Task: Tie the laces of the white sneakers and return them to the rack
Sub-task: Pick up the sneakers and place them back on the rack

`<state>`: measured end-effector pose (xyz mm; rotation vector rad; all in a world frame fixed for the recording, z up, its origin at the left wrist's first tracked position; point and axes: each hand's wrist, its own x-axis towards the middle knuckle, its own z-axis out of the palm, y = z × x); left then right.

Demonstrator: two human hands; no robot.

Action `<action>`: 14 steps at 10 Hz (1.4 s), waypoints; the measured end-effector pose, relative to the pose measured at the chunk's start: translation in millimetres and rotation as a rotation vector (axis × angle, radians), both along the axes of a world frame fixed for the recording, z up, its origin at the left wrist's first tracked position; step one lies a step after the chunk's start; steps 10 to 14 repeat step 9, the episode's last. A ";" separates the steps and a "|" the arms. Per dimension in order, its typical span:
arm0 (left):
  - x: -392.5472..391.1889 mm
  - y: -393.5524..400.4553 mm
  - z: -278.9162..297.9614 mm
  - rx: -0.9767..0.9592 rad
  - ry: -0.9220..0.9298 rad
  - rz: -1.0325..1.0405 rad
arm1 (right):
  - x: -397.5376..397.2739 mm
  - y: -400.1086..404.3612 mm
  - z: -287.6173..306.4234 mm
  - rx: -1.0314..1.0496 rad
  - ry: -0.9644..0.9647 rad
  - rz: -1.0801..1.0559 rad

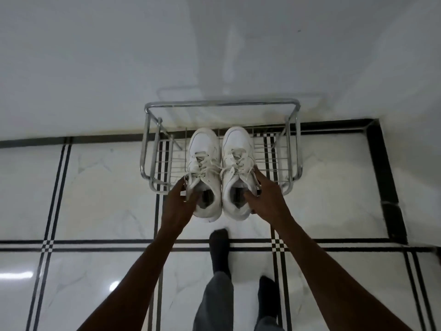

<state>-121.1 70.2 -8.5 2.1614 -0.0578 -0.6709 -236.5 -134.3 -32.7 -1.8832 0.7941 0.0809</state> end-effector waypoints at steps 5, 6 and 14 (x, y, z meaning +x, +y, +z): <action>89.3 -36.9 -76.2 0.053 0.023 -0.158 | 67.4 -33.8 -63.1 -0.046 0.087 -0.024; 92.5 -34.7 -82.9 0.031 0.038 -0.167 | 68.8 -33.4 -67.5 -0.032 0.080 -0.032; 96.7 -33.3 -61.6 0.066 -0.036 -0.230 | 77.4 -37.6 -54.5 -0.194 0.209 0.038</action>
